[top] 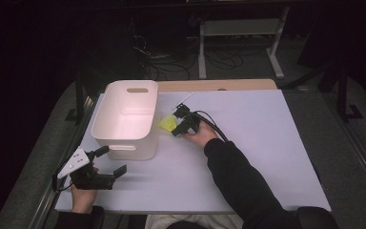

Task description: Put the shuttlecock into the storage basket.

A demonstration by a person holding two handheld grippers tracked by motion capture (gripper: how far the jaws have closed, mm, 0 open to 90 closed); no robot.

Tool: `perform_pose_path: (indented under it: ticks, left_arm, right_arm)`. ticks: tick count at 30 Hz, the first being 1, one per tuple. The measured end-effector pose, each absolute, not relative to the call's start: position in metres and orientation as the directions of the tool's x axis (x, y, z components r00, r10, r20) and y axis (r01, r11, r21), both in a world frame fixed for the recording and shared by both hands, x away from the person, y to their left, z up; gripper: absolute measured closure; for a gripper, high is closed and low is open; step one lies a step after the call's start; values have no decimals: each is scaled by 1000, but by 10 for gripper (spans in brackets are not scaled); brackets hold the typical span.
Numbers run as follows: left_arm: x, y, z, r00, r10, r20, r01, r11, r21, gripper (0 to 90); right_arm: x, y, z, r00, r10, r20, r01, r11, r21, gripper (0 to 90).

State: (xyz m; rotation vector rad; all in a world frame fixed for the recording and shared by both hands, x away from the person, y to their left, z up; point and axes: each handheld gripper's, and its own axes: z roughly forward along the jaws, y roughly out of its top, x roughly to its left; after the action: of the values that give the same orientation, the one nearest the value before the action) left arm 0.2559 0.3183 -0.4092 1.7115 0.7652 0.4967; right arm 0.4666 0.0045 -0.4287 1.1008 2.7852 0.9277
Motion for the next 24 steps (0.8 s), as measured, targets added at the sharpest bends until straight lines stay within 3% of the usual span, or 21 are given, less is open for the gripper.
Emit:
perform_pose_path:
  ticks: [24]
  left_arm:
    - [256, 318, -409, 699, 713, -61, 237, -150, 960, 0]
  right_arm:
    - [462, -9, -407, -760, 623, 187, 608, 579, 543, 633]
